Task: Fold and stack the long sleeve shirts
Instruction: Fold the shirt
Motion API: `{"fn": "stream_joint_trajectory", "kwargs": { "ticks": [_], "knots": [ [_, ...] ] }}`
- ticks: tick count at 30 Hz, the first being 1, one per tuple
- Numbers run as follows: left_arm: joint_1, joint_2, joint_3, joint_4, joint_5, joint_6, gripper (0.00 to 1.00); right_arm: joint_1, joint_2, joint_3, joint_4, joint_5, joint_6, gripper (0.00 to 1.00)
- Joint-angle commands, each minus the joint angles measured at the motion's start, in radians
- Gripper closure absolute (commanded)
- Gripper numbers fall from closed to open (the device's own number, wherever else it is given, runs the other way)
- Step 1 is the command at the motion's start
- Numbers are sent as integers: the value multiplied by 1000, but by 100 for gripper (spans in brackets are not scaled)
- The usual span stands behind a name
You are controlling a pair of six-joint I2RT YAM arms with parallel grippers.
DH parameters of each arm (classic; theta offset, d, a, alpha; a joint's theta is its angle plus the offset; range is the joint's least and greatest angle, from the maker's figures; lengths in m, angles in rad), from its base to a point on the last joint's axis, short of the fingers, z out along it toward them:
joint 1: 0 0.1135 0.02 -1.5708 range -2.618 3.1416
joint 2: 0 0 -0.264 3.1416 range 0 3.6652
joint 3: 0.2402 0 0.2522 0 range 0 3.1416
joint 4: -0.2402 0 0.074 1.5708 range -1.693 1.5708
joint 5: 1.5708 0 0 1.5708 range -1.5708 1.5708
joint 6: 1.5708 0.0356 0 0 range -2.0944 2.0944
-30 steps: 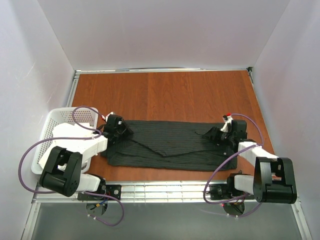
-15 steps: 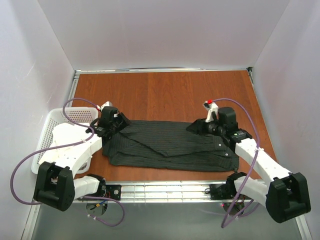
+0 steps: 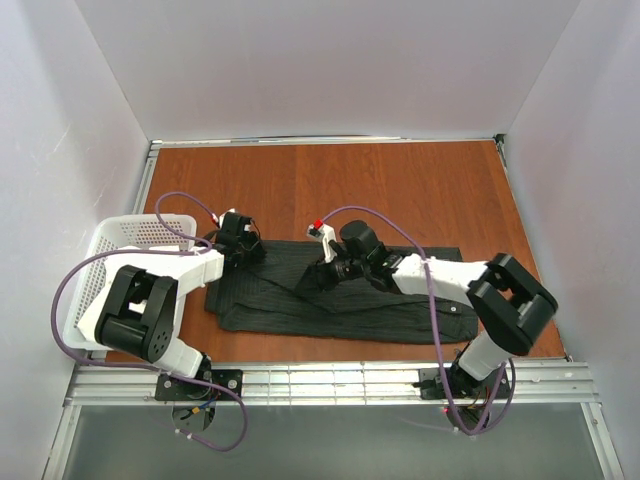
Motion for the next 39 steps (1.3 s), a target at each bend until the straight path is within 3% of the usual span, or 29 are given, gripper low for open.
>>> {"fn": "stream_joint_trajectory", "kwargs": {
  "ticks": [1, 7, 13, 17, 19, 22, 23, 27, 32, 39],
  "knots": [
    [-3, 0, 3, 50, -41, 15, 71, -6, 89, -6, 174, -25, 44, 57],
    [9, 58, -12, 67, -84, 6, 73, -7, 224, -113, 258, -57, 60, 60],
    [23, 119, 20, 70, -90, -7, 73, -41, 186, -257, 274, -58, 57, 61],
    [26, 141, 75, 54, -95, 7, 73, -52, 91, -261, 242, -72, 35, 61],
    [28, 139, 124, 31, -98, 30, 72, -52, 33, -226, 139, -48, 2, 60],
    [26, 86, 172, -15, -67, 53, 59, -53, -51, -170, -109, 68, -111, 59],
    [18, 63, 177, -41, -67, 53, 49, -53, -71, -125, -175, 114, -183, 59],
    [-29, -58, 195, -148, -96, 12, 30, -55, -173, -52, -453, 361, -289, 57],
    [-146, -174, 167, -333, -208, -152, 28, -56, -219, 12, -718, 633, -335, 45],
    [-252, -80, 98, -383, -224, -306, 30, -56, -196, 6, -818, 753, -282, 42]
  ]
}}
